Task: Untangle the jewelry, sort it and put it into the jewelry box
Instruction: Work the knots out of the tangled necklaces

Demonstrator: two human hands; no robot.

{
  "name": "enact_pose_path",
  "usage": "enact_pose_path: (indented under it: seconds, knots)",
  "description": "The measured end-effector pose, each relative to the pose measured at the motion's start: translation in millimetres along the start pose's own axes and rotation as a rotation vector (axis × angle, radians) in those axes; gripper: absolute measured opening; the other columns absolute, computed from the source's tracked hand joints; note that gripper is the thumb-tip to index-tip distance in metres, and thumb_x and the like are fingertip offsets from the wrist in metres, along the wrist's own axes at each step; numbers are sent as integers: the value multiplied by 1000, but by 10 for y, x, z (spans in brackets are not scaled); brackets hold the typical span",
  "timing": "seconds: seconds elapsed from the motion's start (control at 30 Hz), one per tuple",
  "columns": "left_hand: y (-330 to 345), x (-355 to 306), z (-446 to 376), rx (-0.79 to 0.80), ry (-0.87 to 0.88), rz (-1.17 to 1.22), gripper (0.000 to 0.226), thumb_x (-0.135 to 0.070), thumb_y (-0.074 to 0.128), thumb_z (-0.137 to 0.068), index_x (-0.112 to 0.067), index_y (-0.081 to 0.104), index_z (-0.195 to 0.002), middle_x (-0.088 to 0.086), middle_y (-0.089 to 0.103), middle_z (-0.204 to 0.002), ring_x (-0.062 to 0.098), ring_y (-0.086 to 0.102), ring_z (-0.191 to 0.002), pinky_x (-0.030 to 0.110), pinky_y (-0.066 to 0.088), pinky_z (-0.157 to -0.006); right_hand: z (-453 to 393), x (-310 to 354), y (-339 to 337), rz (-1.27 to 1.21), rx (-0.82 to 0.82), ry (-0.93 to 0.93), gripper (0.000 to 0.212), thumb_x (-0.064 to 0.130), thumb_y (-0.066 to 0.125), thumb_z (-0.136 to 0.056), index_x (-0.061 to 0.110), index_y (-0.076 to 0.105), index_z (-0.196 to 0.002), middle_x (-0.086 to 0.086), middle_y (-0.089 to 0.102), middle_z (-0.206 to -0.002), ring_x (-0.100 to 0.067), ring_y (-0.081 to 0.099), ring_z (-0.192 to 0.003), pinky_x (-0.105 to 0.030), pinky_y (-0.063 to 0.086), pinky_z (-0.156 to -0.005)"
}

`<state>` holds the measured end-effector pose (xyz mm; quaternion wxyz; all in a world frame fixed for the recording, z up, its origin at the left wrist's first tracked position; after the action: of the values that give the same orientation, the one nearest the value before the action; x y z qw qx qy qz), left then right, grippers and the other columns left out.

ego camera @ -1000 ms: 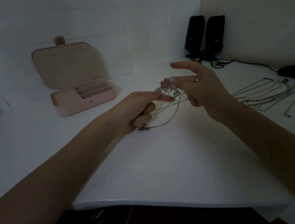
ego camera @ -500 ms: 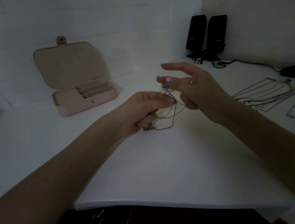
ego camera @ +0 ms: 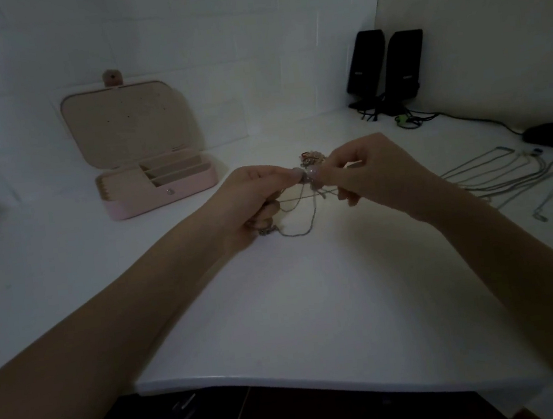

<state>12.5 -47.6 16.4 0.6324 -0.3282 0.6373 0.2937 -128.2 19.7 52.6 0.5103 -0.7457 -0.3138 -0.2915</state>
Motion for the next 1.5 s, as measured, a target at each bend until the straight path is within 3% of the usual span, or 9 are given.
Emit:
enact_pose_path:
  seconds: [0.2,0.37,0.53,0.63,0.77,0.93,1.07,1.3,1.5]
  knots:
    - [-30,7,-35,-42,45,-40,17,-21,61,-90,-12,66,-77,-5,24,-45,6,17,-34,15,12,-37,-1,-71,106,-112,40,68,6,23,71,-83,19,73,-79,14,49,-47,-2,39,-45,-17,36,-47]
    - [-53,0,-50,-69,66,-59,18,-23,60,-90,-13,66,-77,-5,22,-48,6,18,-33,15,12,-37,-16,-130,110,-191,25,148,3,20,71,-82,20,74,-81,8,47,-55,-3,40,-50,-18,36,-49]
    - [-52,14,-51,-98,68,-34,17,-24,60,-91,-9,65,-85,-6,24,-47,6,18,-33,18,10,-41,-12,-195,113,-214,45,192,15,23,66,-87,12,74,-94,4,47,-59,-4,41,-52,-16,34,-46]
    - [-69,30,-49,-129,46,-22,17,-24,60,-91,-10,66,-83,-7,24,-46,6,17,-34,17,10,-41,-32,-166,94,-87,-34,105,12,21,65,-88,11,73,-86,11,50,-49,0,44,-42,-11,34,-43]
    - [-87,46,-44,-169,12,-39,19,-24,59,-92,-11,64,-80,-8,25,-43,6,17,-33,13,11,-39,-37,-114,146,90,-39,30,13,19,61,-91,13,65,-80,6,61,-55,1,54,-38,-6,38,-44]
    - [-196,37,-57,-240,4,3,19,-21,52,-96,-10,58,-81,-7,25,-45,5,17,-32,10,13,-36,-56,-133,154,182,-33,8,22,15,53,-94,20,59,-73,9,57,-51,1,49,-39,-7,34,-44]
    - [-206,9,-54,-216,13,17,22,-22,49,-97,-12,60,-82,-9,23,-42,5,15,-31,9,13,-37,-67,-111,181,189,-17,-14,18,22,55,-93,23,62,-76,9,52,-43,2,48,-41,-9,31,-45]
    - [-44,-43,3,-79,-84,129,18,-25,51,-95,-19,61,-82,-9,19,-43,4,14,-31,15,10,-32,-40,-130,176,315,41,-28,7,33,70,-82,27,74,-84,6,62,-59,-3,50,-50,-13,33,-51]
    - [-104,-3,-20,-127,-145,212,23,-23,48,-92,-18,47,-69,-9,16,-43,6,12,-30,12,8,-35,5,-147,52,10,-83,151,12,23,68,-86,12,67,-83,-2,62,-53,-8,58,-37,-10,34,-33]
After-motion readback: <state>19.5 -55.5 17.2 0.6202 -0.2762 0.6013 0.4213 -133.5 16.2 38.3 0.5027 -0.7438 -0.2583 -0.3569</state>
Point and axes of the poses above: each hand's wrist, its own z-axis away from the middle knuckle, its own y-axis out of the palm, x = y × z, the point moved 5 cm from there along -z, towards the middle knuckle
